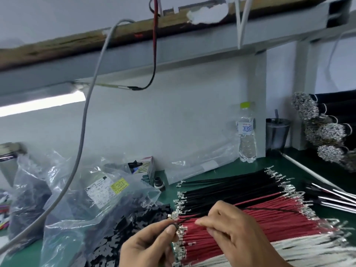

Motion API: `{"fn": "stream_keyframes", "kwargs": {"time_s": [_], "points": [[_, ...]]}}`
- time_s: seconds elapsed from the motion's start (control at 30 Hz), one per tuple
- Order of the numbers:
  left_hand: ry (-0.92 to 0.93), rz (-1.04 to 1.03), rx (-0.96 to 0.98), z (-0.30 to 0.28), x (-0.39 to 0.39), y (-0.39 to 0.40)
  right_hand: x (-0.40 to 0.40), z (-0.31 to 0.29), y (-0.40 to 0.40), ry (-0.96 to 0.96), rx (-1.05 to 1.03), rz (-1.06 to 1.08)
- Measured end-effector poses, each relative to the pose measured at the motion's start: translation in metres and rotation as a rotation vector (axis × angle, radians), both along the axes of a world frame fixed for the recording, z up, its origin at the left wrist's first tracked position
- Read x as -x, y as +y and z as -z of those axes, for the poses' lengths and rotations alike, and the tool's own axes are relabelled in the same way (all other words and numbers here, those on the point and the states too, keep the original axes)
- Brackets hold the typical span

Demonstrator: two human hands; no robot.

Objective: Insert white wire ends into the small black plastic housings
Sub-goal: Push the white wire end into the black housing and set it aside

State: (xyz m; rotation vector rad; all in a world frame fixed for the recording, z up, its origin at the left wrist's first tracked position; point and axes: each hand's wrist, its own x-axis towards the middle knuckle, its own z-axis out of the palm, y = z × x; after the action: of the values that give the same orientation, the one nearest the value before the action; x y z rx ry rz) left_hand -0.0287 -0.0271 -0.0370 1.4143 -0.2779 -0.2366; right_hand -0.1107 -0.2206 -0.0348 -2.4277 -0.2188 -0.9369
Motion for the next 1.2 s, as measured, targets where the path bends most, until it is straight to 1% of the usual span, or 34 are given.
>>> {"fn": "stream_keyframes", "kwargs": {"time_s": [0.1, 0.23, 0.33, 0.77, 0.9, 0.97, 1.1, 1.2], "points": [[0.053, 0.036, 0.058, -0.0008, -0.0003, 0.0003, 0.0004, -0.0017, 0.0007, -0.023, -0.011, 0.017], [0.092, 0.068, 0.051, -0.0016, -0.0038, 0.0015, 0.0001, -0.0015, -0.0029, -0.043, -0.08, 0.056], [0.122, 0.086, 0.058, -0.0003, -0.0061, 0.0022, -0.0009, -0.0001, -0.0019, -0.048, -0.06, 0.068], [0.242, 0.17, 0.135, -0.0014, -0.0034, 0.0011, -0.0038, 0.0001, 0.0, -0.128, -0.086, -0.001], [0.245, 0.183, 0.11, -0.0007, -0.0036, 0.0022, -0.0029, -0.0007, 0.0005, -0.123, -0.089, -0.035], [0.253, 0.193, 0.098, -0.0007, -0.0036, 0.0033, -0.0032, -0.0011, -0.0003, -0.135, -0.056, -0.037], [0.274, 0.209, 0.094, -0.0041, -0.0023, 0.0035, -0.0029, -0.0042, -0.0026, -0.188, 0.113, -0.023], [0.288, 0.211, 0.083, -0.0052, -0.0026, 0.0043, -0.0017, -0.0044, -0.0026, -0.172, 0.195, -0.017]]}}
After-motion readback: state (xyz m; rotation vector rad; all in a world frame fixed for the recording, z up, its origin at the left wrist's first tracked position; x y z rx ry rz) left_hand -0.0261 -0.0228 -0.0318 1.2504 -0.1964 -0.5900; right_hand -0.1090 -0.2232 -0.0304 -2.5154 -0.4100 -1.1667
